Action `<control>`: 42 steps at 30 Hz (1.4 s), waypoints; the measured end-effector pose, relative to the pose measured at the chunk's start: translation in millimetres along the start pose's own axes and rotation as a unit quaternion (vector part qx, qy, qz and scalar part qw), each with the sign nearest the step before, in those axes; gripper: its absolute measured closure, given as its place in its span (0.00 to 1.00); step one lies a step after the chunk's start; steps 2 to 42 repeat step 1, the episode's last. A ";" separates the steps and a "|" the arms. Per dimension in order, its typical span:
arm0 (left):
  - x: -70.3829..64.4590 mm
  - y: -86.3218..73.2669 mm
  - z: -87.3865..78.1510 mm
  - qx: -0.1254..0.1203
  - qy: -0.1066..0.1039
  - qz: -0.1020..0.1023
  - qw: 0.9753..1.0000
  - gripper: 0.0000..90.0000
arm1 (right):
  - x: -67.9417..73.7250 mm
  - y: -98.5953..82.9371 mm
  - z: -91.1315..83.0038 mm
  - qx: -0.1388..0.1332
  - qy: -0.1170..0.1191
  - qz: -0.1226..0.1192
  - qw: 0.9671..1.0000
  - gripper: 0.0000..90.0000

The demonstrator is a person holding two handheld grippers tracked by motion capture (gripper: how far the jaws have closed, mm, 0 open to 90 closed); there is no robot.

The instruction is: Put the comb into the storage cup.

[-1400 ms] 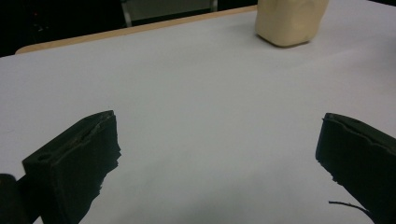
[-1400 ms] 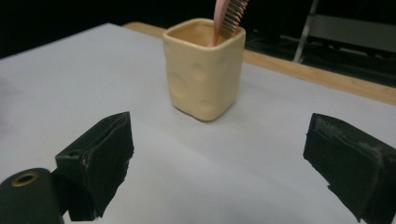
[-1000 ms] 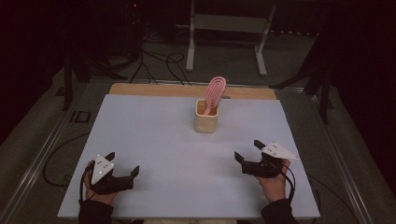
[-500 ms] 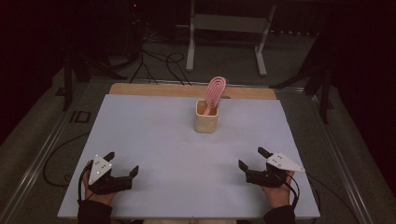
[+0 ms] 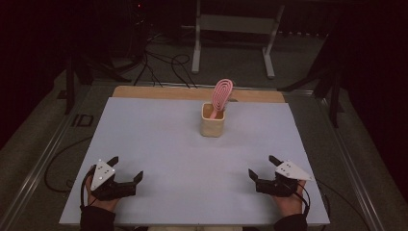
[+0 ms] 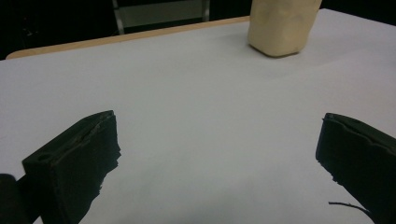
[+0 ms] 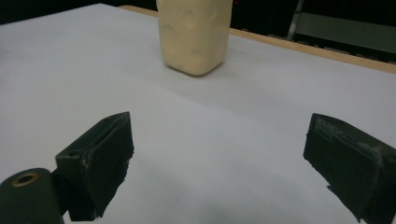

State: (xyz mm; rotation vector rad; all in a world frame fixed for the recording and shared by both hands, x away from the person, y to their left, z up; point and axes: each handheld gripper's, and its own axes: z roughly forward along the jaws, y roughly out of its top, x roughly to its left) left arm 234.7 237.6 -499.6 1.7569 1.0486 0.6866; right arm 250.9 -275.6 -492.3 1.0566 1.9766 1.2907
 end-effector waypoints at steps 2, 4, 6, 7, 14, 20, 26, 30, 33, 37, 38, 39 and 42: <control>0.0 0.0 0.0 0.000 0.000 0.000 1.000 0.00 | 0.0 0.0 0.0 0.000 0.000 0.000 1.000 0.09; 0.0 0.0 0.0 0.000 0.000 0.000 1.000 0.00 | 0.0 0.0 0.0 0.000 0.000 0.000 1.000 0.09; 0.0 0.0 0.0 0.000 0.000 0.000 1.000 0.00 | 0.0 0.0 0.0 0.000 0.000 0.000 1.000 0.09; 0.0 0.0 0.0 0.000 0.000 0.000 1.000 0.00 | 0.0 0.0 0.0 0.000 0.000 0.000 1.000 0.09; 0.0 0.0 0.0 0.000 0.000 0.000 1.000 0.00 | 0.0 0.0 0.0 0.000 0.000 0.000 1.000 0.09; 0.0 0.0 0.0 0.000 0.000 0.000 1.000 0.00 | 0.0 0.0 0.0 0.000 0.000 0.000 1.000 0.09; 0.0 0.0 0.0 0.000 0.000 0.000 1.000 0.00 | 0.0 0.0 0.0 0.000 0.000 0.000 1.000 0.09; 0.0 0.0 0.0 0.000 0.000 0.000 1.000 0.00 | 0.0 0.0 0.0 0.000 0.000 0.000 1.000 0.09; 0.0 0.0 0.0 0.000 0.000 0.000 1.000 0.00 | 0.0 0.0 0.0 0.000 0.000 0.000 1.000 0.09; 0.0 0.0 0.0 0.000 0.000 0.000 1.000 0.00 | 0.0 0.0 0.0 0.000 0.000 0.000 1.000 0.09; 0.0 0.0 0.0 0.000 0.000 0.000 1.000 0.00 | 0.0 0.0 0.0 0.000 0.000 0.000 1.000 0.09; 0.0 0.0 0.0 0.000 0.000 0.000 1.000 0.00 | 0.0 0.0 0.0 0.000 0.000 0.000 1.000 0.09; 0.0 0.0 0.0 0.000 0.000 0.000 1.000 0.00 | 0.0 0.0 0.0 0.000 0.000 0.000 1.000 0.09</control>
